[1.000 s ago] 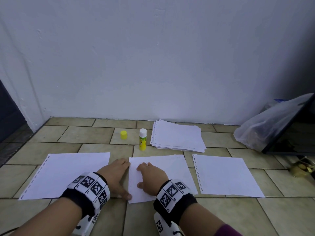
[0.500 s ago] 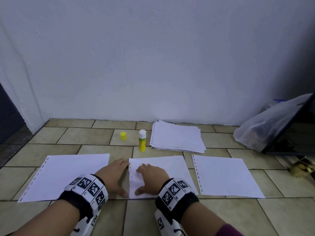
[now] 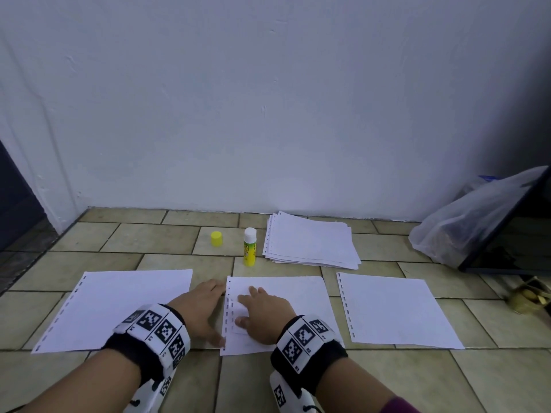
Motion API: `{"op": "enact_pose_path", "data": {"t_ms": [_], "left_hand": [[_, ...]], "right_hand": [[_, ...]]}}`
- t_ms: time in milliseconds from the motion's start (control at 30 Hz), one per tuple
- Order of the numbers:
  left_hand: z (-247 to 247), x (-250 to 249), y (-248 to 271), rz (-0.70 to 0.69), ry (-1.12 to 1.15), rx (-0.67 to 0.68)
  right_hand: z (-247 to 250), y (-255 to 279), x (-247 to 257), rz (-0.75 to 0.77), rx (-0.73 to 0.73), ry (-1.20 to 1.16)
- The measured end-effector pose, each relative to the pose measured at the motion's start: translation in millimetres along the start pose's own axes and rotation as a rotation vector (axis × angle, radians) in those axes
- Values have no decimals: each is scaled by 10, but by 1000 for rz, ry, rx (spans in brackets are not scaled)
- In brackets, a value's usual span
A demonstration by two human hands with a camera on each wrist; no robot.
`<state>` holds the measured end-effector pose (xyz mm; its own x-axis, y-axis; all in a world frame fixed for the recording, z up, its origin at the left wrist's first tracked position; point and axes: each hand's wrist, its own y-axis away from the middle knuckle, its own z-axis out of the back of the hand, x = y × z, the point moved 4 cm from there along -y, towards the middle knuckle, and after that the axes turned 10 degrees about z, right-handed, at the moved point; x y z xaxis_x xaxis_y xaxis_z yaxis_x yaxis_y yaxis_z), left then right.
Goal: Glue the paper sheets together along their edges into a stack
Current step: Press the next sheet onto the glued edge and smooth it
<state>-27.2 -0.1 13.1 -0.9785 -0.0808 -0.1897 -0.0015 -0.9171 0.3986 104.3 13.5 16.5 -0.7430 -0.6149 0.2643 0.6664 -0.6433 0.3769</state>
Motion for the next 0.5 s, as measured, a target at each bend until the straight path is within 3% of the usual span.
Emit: {"op": "enact_pose_path", "data": {"t_ms": [500], "left_hand": [[-20, 21, -19, 7, -9, 12]], "right_hand": [[31, 0, -18, 8, 30, 24]]}}
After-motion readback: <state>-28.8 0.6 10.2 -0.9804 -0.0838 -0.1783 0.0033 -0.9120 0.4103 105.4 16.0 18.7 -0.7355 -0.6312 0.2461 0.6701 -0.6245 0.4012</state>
